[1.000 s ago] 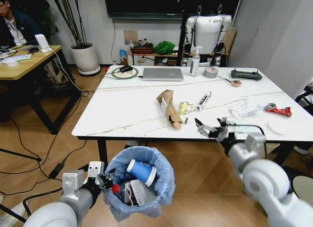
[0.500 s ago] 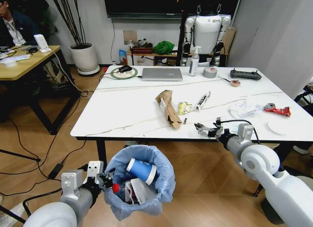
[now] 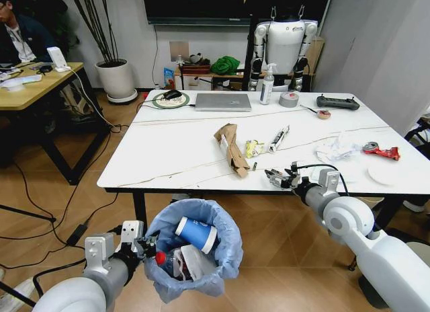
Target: Pick up the trash bin and place the trash from the table into it.
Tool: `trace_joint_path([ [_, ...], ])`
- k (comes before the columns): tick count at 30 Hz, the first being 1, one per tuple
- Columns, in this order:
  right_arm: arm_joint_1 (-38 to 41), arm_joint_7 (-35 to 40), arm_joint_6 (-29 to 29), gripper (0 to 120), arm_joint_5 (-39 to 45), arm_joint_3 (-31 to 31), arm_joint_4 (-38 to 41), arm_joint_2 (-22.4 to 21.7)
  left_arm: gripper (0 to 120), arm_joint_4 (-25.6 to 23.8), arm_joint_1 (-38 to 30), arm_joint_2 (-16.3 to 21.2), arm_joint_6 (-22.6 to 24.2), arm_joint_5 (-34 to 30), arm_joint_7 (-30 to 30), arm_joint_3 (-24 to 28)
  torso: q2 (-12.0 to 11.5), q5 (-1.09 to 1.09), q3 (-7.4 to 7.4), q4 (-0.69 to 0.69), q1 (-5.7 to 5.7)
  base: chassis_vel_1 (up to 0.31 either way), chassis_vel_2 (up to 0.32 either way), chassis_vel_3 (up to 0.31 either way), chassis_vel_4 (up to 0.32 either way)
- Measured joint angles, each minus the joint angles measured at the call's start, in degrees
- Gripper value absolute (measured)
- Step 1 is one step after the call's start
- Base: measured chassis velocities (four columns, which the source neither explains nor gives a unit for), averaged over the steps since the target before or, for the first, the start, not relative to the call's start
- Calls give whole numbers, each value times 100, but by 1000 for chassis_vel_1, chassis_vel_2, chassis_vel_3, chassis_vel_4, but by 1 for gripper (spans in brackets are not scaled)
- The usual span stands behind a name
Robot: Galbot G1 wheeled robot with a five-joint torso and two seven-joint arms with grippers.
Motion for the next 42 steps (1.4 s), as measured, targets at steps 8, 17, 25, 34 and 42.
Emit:
trace_joint_path([
  [8,-44,-8,42,66,-7,2,-17,-21,2,0,1,-8,0,19,68,-18,0,0,0,0,0,0,0,0,0],
  [17,-86,-65,117,51,-114,-8,-43,-26,2,0,1,-9,0,18,68,-23,0,0,0,0,0,0,0,0,0],
  [25,-97,-90,178,32,-240,-46,-68,-43,2,0,-10,-32,0,20,56,-34,0,0,0,0,0,0,0,0,0],
  [34,-156,-88,242,2,-311,-59,-44,-45,2,0,-14,-35,0,25,48,-37,1,0,0,0,0,0,0,0,0],
  [42,-190,-39,296,0,-291,-4,146,-36,2,0,-6,-36,0,27,47,-38,1,1,0,0,0,0,0,0,0],
])
